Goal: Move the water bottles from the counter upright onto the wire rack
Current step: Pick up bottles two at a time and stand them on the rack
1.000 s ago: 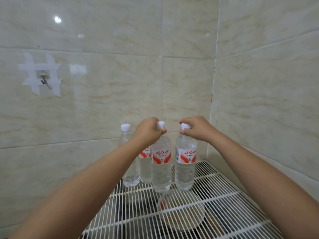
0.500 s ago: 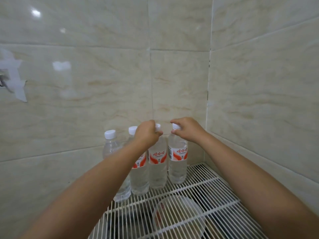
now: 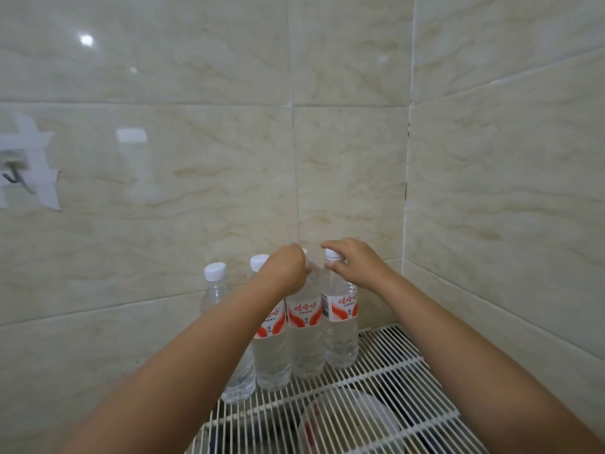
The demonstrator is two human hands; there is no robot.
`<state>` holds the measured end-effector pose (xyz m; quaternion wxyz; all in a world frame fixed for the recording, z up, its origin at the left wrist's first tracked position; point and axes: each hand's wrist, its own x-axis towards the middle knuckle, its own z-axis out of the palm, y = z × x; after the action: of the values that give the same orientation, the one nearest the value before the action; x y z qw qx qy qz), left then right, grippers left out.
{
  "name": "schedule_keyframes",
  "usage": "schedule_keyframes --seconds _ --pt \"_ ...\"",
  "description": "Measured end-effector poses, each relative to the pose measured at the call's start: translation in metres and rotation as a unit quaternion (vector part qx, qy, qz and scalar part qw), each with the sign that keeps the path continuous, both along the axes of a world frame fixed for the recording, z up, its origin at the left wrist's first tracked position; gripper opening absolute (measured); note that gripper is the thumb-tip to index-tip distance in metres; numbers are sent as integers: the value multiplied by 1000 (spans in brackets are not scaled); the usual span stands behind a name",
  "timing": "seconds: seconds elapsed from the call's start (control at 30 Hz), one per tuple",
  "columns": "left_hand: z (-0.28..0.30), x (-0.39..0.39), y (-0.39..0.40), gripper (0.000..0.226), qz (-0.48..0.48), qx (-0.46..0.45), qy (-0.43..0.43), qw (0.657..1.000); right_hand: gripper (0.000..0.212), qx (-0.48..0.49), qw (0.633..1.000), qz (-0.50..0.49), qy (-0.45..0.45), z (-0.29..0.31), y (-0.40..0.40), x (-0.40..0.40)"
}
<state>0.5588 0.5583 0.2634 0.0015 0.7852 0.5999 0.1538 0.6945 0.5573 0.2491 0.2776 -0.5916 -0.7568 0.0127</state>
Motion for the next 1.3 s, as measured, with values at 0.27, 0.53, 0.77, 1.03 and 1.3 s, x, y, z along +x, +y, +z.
schedule_keyframes --seconds 0.27,0.53,0.77,1.03,1.3 --pt "-2 -3 -12 39 -46 13 25 999 42 13 998 -20 61 -13 0 -5" --pt "0 -25 -32 43 -74 22 64 995 40 0 996 -16 87 -15 -2 -9" --pt "-8 -46 -50 35 -53 81 94 991 52 -31 997 -21 64 -16 -17 -10" --pt "-45 -116 -82 43 73 117 69 988 56 56 991 -42 112 -30 -56 -31" --pt "-93 -222 -179 48 249 72 51 964 59 132 978 160 9 -41 -111 -163"
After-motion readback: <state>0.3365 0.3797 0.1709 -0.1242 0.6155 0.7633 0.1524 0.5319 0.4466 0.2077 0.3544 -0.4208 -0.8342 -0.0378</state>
